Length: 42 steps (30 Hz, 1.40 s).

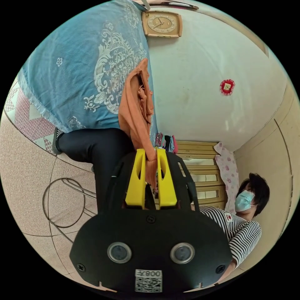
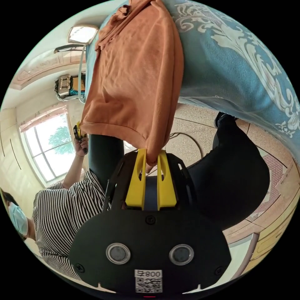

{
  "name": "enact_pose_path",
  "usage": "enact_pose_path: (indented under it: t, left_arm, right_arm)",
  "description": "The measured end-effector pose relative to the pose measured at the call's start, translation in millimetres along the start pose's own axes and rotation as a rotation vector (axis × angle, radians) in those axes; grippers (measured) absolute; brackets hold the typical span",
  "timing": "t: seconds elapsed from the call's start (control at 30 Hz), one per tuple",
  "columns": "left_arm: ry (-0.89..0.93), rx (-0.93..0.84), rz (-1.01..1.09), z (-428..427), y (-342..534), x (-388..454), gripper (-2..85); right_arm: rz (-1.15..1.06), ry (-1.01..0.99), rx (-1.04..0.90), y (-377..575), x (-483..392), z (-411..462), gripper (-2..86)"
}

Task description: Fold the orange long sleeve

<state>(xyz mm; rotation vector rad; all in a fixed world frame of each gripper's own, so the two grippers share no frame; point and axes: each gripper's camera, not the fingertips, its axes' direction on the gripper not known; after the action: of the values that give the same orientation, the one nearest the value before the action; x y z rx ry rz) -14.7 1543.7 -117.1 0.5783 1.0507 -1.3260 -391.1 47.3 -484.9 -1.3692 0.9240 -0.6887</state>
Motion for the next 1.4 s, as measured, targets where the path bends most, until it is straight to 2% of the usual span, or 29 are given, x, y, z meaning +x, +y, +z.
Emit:
enact_pose_path:
  t: [0.2,0.7,1.17,1.4]
  left_arm:
    - [0.056,0.017,0.078,-11,-10,32,6.7]
    - [0.185,0.078,0.249,-35,-23,92,6.0]
    - [0.257,0.093,0.279,-58,5,79,5.9]
    - [0.283,0.115,0.21,-35,-32,53,6.0]
  right_arm:
    - [-0.117,-0.158,0.165,64,7,-52,5.9]
    - [-0.385,-0.214,0.368,174,-5,-140,4.2]
    - [-0.464,-0.304,0.412,317,31,-157,2.7]
    - [-0.415,-0.39,0.418,344,66,-171,2.3]
